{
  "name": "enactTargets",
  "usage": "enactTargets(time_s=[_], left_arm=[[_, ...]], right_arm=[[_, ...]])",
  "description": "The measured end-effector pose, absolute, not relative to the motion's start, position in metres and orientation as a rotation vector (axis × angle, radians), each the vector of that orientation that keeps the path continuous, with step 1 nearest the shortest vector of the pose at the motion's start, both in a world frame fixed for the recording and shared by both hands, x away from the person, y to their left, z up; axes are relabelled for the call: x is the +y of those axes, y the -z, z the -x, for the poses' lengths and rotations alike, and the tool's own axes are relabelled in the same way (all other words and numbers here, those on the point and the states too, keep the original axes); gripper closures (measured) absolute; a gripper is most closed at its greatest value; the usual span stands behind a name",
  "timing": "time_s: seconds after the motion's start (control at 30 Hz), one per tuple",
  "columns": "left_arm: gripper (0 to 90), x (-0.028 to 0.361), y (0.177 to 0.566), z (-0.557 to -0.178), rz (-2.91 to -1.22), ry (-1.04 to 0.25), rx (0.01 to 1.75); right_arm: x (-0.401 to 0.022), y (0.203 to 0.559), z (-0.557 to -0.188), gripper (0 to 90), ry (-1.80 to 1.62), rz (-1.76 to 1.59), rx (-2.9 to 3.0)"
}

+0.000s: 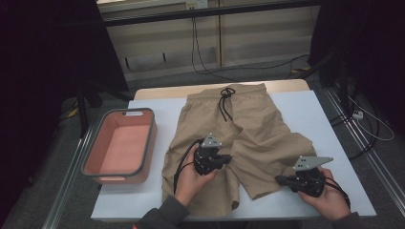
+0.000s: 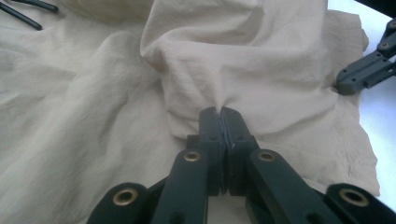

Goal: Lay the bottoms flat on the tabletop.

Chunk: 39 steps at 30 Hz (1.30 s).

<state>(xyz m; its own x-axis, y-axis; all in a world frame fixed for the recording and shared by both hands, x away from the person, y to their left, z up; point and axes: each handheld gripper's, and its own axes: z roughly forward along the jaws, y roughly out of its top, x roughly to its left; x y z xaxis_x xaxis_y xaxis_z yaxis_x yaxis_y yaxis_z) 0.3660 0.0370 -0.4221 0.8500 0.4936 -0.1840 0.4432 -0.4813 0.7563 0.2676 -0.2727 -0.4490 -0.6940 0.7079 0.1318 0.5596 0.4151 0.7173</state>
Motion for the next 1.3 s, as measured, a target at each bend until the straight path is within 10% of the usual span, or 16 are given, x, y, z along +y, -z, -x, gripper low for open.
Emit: enactTargets(time_s=[0.5,0.93,1.3], left_arm=[[86.3,0.025,0.425,-0.357,-2.162,-0.033,0.636],[85.9,0.024,0.426,-0.358,-2.161,-0.030,0.640],[85.5,0.024,0.426,-0.357,-2.160,-0.034,0.638]], right_arm=[[-0.269,0.445,-0.238,89.3,-1.204,-1.056,2.568],[-0.296,0.435,-0.255,55.8,-1.152,-1.155,2.354],[-0.279,0.456,-0.260,48.5,-1.053,-1.099,2.402]])
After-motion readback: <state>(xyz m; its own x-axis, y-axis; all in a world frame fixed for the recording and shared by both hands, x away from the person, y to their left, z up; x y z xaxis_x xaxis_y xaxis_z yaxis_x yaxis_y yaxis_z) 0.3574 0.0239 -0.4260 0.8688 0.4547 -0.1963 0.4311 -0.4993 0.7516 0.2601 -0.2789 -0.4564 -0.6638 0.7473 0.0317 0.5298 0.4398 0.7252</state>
